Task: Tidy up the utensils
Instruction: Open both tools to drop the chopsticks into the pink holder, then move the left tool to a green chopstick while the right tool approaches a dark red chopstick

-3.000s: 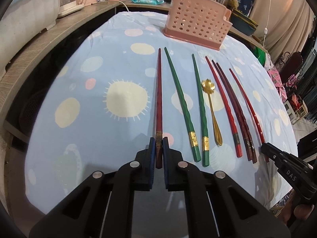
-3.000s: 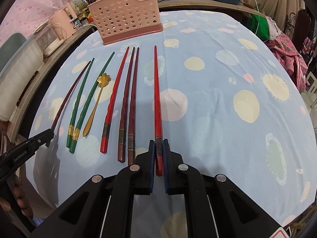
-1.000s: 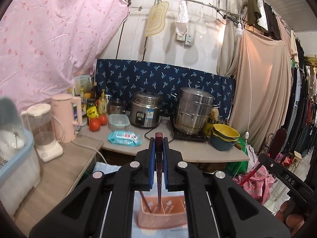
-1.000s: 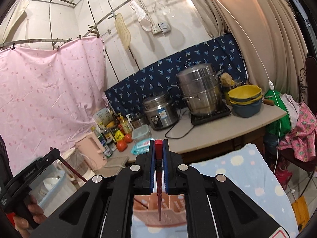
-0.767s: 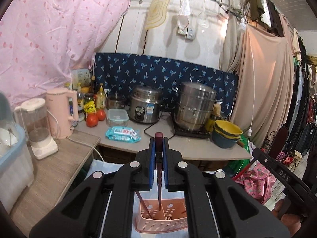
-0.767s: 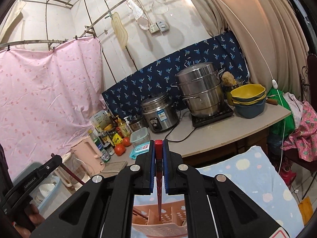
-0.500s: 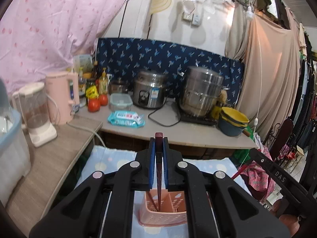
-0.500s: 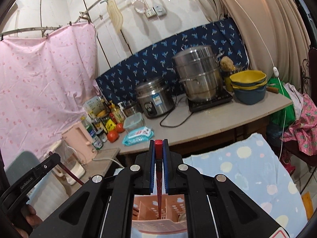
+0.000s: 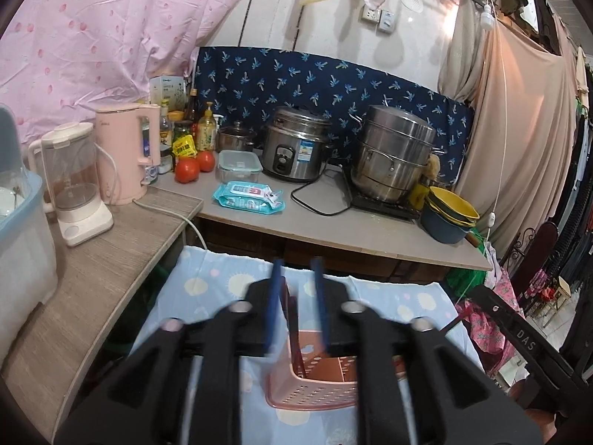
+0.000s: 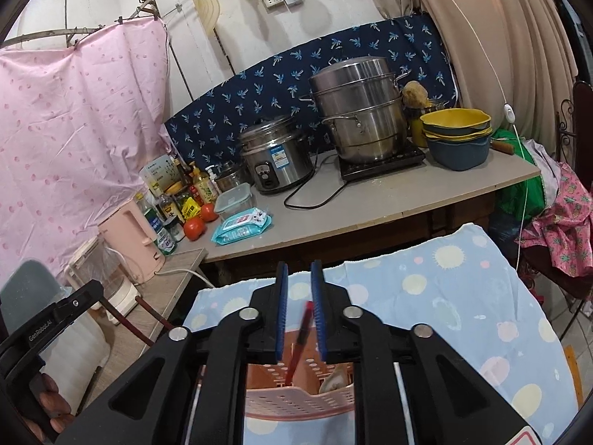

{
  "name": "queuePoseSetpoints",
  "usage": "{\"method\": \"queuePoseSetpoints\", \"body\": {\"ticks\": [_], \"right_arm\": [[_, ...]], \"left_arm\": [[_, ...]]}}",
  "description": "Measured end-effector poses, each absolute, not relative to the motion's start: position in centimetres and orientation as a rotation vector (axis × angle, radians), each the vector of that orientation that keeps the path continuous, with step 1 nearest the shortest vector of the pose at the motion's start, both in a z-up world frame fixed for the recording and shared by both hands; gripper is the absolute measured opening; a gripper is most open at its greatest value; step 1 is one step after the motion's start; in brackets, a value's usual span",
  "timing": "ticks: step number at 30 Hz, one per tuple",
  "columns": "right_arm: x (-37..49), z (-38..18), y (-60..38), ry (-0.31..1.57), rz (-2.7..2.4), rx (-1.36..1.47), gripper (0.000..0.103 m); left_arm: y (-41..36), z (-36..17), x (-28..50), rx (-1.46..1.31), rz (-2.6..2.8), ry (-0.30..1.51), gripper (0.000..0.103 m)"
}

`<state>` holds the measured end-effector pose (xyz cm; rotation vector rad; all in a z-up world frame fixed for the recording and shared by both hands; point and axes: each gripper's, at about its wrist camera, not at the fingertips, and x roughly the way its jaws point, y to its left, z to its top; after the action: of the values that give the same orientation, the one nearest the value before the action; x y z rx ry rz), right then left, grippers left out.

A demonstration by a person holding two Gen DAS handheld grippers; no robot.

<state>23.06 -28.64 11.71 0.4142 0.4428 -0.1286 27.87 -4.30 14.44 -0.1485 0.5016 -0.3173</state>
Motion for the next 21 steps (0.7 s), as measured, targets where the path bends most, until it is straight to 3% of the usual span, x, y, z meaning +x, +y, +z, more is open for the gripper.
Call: {"method": "queuePoseSetpoints", "body": {"ticks": [3,21], "right_arm": [[22.4,11.8,-28.8,0.428,-0.143,0.424,0.029],[16.4,10.6,-27.4,0.47,-0.126,0.394,0.029]], "left_arm": [[-3.9,14.6,27.6,-0.154,-0.303,0.498,0.034],[-2.3,13.7,22.1,-0.115,-0.295,0.533,0.034]]}}
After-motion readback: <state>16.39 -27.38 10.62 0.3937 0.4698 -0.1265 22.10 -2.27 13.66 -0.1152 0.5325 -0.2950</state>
